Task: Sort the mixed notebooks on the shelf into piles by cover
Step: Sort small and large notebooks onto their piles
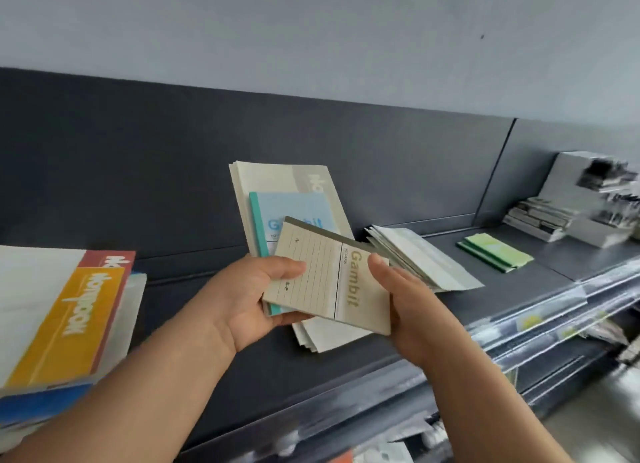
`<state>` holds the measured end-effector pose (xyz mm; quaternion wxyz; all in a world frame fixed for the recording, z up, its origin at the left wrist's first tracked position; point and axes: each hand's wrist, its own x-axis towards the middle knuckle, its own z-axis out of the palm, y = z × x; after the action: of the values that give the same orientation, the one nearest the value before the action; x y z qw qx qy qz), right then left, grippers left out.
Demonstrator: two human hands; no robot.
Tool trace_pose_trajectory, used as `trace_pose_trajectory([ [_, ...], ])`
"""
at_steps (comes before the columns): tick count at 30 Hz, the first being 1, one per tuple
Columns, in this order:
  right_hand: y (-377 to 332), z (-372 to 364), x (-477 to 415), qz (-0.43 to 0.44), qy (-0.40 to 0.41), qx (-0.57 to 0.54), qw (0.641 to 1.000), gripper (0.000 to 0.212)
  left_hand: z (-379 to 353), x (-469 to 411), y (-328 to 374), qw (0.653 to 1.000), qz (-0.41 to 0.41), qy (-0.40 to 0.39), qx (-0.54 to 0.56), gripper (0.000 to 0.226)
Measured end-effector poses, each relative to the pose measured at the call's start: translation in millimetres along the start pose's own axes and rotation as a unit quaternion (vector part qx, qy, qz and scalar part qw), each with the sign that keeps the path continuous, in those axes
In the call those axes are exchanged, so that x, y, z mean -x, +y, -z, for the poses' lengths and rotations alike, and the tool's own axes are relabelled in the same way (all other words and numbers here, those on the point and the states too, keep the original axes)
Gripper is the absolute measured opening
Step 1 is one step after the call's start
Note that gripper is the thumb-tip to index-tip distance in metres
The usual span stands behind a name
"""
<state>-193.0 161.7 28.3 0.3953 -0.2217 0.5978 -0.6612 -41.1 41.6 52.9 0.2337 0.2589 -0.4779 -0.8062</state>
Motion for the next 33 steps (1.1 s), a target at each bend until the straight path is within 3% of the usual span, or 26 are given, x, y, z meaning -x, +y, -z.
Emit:
trace_pose_trajectory([
  [5,-17,111,17,-0.017,0.086,-0.058,0.994,0.027,-108,-36,-54,0.999,0.01,-0.025,0.023,0.02],
  [8,-24,174,25,-0.013,0.126,-0.002,0.992,0.023,-168,-53,-84,0.997,0.023,-0.046,0.063,0.013],
  [13,-36,261,26,-0.03,0.154,0.049,0.986,0.017,-247,-87,-117,0.992,0.066,-0.057,0.094,0.028],
  [17,-52,321,16,-0.032,0.143,-0.023,0.989,0.018,-291,-119,-128,0.989,0.086,-0.082,0.088,0.026],
  [22,-61,374,-11,-0.034,0.12,-0.085,0.988,0.042,-324,-173,-133,0.989,0.087,-0.099,0.062,0.019],
  [28,-82,419,-66,-0.018,0.205,-0.193,0.959,0.013,-353,-236,-130,0.987,0.097,-0.104,0.073,0.017],
  [33,-111,454,-114,0.031,0.217,-0.332,0.917,0.013,-371,-284,-125,0.991,0.081,-0.096,0.057,0.024],
])
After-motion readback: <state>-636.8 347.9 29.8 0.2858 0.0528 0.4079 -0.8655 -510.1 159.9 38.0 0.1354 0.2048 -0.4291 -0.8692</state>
